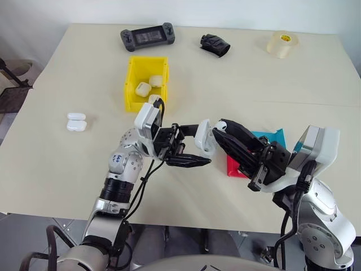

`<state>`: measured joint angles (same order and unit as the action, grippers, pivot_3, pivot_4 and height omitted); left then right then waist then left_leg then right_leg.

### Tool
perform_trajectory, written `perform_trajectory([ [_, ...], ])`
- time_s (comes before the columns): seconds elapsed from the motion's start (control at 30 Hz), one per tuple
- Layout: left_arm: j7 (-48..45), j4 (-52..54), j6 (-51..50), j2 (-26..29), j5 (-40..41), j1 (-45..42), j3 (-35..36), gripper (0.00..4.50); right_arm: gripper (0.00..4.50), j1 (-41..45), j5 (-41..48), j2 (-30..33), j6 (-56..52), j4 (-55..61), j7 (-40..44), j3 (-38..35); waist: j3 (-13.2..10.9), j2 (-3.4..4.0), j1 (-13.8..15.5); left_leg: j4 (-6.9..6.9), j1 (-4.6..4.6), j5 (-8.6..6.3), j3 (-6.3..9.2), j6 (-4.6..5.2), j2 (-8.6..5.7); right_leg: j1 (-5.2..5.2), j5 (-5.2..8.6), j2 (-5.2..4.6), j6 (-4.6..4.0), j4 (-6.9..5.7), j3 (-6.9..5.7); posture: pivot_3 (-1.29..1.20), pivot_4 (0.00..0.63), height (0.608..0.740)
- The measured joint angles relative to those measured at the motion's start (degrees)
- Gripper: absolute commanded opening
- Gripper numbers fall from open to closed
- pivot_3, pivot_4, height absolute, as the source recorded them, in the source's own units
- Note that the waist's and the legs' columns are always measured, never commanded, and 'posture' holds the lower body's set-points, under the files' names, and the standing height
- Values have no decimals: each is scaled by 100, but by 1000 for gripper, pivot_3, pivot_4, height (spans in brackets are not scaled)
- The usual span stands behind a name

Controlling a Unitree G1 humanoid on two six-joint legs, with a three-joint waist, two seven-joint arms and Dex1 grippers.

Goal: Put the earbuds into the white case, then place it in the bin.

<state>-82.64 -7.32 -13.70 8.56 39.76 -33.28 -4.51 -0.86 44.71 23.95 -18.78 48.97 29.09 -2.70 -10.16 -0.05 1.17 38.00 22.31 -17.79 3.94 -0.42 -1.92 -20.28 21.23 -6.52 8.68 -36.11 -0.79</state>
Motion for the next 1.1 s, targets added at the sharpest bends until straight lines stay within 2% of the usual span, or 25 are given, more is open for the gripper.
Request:
perform_trajectory([
  [0.73, -104, 5, -192, -63, 0, -1, -106, 2784, 554, -217, -147, -6, 251, 6, -54, 174, 0, 0, 1, -1, 0, 0, 0, 0, 0, 0, 0, 0, 0, 2, 0, 0, 150, 740],
  [1.1, -133, 5, -257, -76, -8, -2, -136, 2784, 554, -414, -143, 280, 378, 39, 54, 108, 0, 0, 2, -2, 0, 0, 0, 0, 0, 0, 0, 0, 0, 4, 0, 0, 150, 740],
])
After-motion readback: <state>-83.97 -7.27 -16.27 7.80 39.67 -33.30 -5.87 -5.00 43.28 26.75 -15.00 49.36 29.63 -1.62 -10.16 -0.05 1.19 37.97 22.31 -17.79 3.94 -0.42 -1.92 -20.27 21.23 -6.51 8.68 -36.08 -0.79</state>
